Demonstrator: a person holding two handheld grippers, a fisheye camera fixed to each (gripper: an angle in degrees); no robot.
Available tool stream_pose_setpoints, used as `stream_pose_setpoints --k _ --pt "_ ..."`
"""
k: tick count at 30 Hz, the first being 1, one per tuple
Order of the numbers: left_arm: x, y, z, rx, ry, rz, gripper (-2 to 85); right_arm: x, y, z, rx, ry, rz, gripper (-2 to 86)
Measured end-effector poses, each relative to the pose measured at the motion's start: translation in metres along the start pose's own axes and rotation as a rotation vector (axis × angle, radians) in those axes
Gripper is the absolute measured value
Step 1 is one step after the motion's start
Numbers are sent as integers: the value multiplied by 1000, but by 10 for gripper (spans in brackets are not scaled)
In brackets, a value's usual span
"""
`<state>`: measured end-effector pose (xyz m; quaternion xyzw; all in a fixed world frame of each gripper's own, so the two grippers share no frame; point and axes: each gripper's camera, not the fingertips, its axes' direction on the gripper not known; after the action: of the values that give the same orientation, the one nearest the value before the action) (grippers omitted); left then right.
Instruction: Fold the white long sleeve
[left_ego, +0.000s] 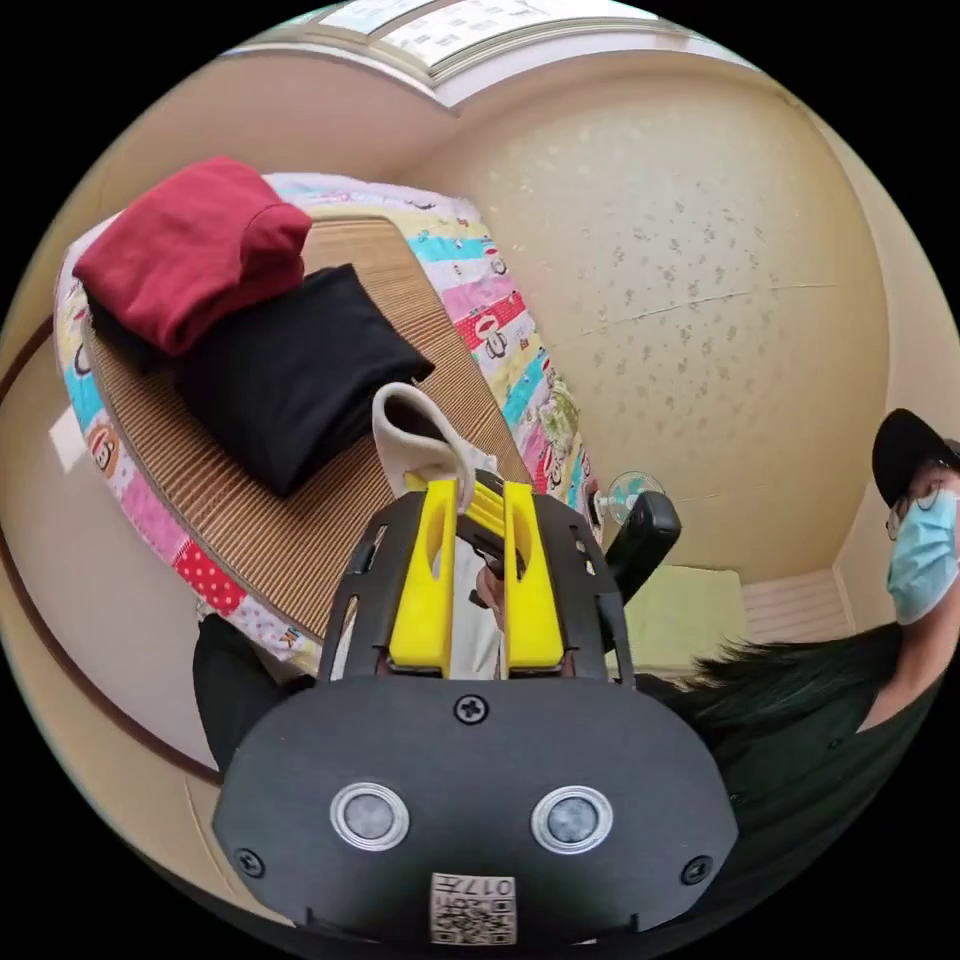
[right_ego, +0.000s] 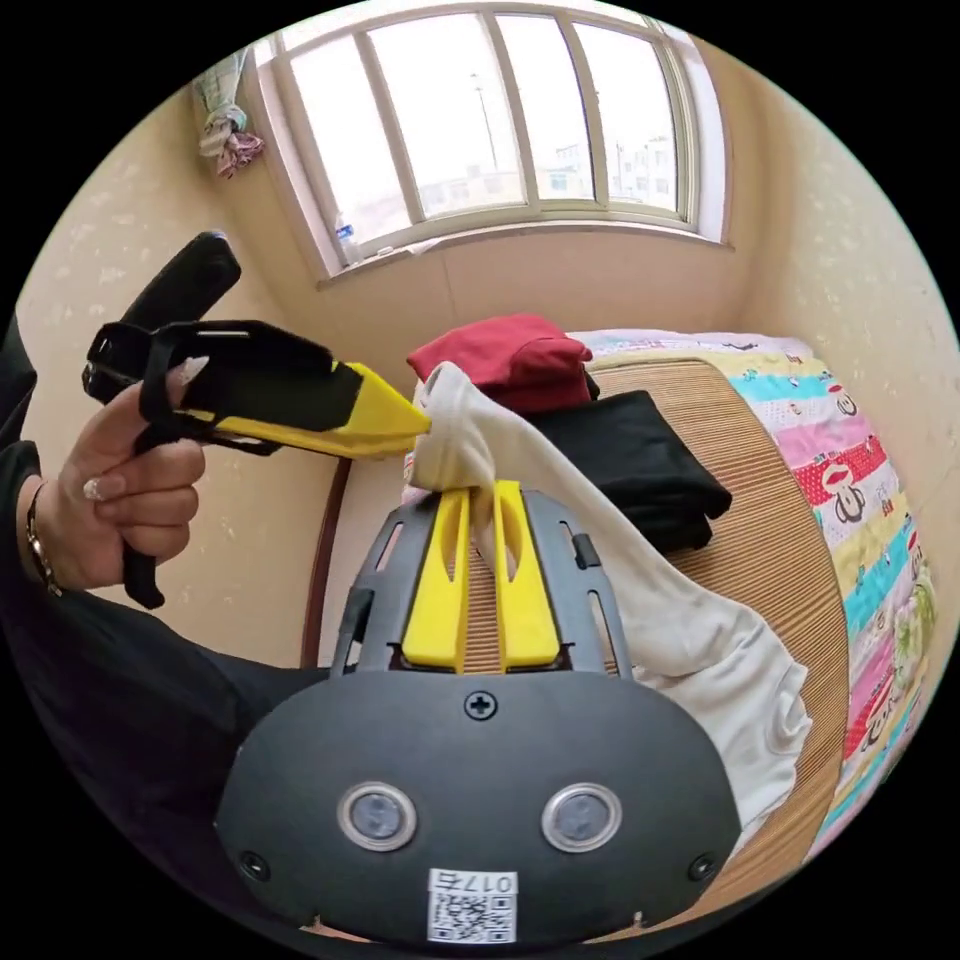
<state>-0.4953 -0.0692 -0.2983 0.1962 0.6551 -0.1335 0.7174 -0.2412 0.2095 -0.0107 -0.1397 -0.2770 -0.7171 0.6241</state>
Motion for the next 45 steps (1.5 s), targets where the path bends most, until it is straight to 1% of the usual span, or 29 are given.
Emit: stream_pose_setpoints --k 2,3,5,6,7,8,9,11,12,14,16,19,21,22,24,25,26,27,29,32,34,36,37,38,40,42,43,44,45 --pt "24 6 -28 98 10 126 89 66 2 -54 198 -24 220 42" --pt "28 8 -30 99 7 146 88 86 10 -70 253 -44 289 41" --pt "31 25 -15 27 -32 195 89 163 75 -132 493 -76 550 38" --pt "29 32 -7 -5 -46 198 89 179 97 -145 539 -58 608 38" --pt "23 46 14 -75 -64 202 90 208 143 -165 598 0 712 39" --pt "13 63 39 -150 -74 196 92 232 190 -178 597 95 814 42" --pt "6 73 52 -188 -78 186 94 243 215 -183 578 156 869 44" --pt "-23 110 108 -330 -112 154 100 282 312 -181 402 336 1084 60" --pt "-30 120 122 -361 -127 149 101 291 336 -178 337 353 1141 67" --pt "-62 155 176 -487 -240 140 111 311 429 -169 76 327 1354 86" --pt "-84 179 209 -577 -313 137 118 294 473 -178 22 290 1361 91" --pt "-109 215 245 -694 -471 132 116 239 518 -195 -74 266 1332 94" --pt "-122 240 263 -782 -613 144 94 204 550 -207 -59 204 1393 96" --pt "-123 252 266 -790 -671 192 81 182 576 -217 9 141 1494 97" --pt "-118 265 268 -817 -698 273 55 149 627 -230 194 -4 1711 101" --pt "-119 269 270 -874 -687 277 42 126 663 -235 344 -93 1871 108" --pt "-121 268 262 -868 -701 248 38 102 696 -239 522 -154 2022 114" --pt "-123 266 255 -851 -704 222 37 91 712 -240 615 -174 2090 116" --pt "-139 257 228 -771 -726 91 37 56 758 -236 930 -214 2296 121" --pt "-159 248 200 -686 -774 -33 52 56 781 -225 1149 -258 2340 123" --pt "-165 245 190 -656 -780 -65 62 68 788 -218 1226 -282 2348 118" --pt "-161 240 179 -604 -801 -66 70 73 793 -214 1359 -250 2390 101" --pt "-151 235 173 -557 -802 -39 75 75 794 -213 1450 -242 2407 77" --pt "-137 230 170 -514 -791 -7 78 80 791 -216 1489 -213 2402 46" --pt "-116 223 172 -481 -739 50 80 92 772 -231 1483 -170 2354 33" --pt "-95 218 184 -483 -697 113 79 113 732 -260 1391 -142 2237 26" --pt "-83 217 194 -497 -684 150 79 127 695 -288 1329 -83 2130 25" --pt "-71 219 204 -513 -667 187 78 140 655 -321 1279 32 1964 26" --pt "-66 220 208 -520 -655 200 77 147 633 -338 1236 109 1873 26"
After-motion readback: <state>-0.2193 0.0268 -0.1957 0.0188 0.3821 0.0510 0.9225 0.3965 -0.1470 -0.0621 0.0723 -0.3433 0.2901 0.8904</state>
